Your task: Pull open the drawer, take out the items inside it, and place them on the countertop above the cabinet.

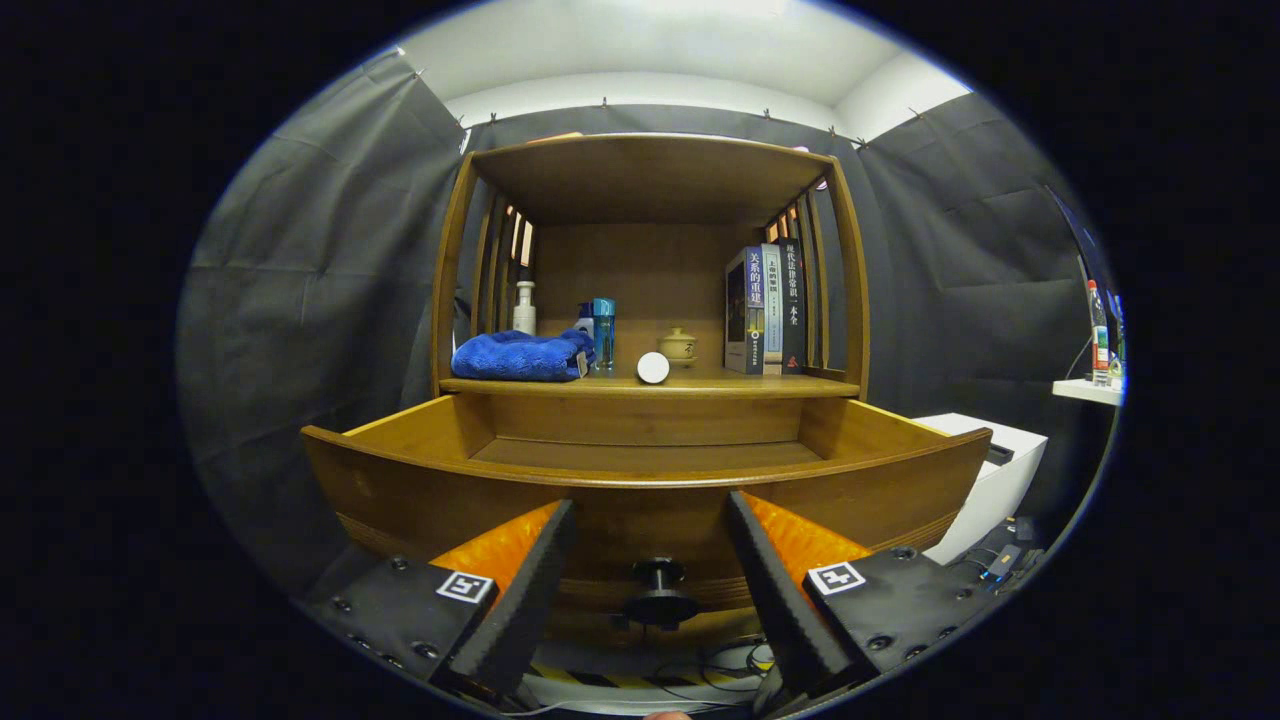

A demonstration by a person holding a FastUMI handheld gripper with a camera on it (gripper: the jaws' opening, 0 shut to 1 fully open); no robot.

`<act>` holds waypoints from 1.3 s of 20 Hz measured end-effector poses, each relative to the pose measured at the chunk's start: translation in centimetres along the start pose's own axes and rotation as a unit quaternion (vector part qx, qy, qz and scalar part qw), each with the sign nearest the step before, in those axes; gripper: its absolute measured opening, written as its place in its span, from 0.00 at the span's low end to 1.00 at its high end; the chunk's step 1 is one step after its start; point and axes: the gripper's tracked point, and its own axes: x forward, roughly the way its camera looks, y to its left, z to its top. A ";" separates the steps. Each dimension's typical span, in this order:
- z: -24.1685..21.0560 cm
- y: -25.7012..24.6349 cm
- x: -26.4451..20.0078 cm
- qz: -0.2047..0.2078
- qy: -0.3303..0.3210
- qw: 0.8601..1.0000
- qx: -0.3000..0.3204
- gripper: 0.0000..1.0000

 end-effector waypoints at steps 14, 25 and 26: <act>1.9 0.3 11.8 -0.005 0.006 1.000 0.010 0.98; 2.5 0.3 17.2 -0.004 0.016 1.000 -0.006 0.98; 2.6 0.3 17.5 -0.004 0.016 1.000 -0.008 0.98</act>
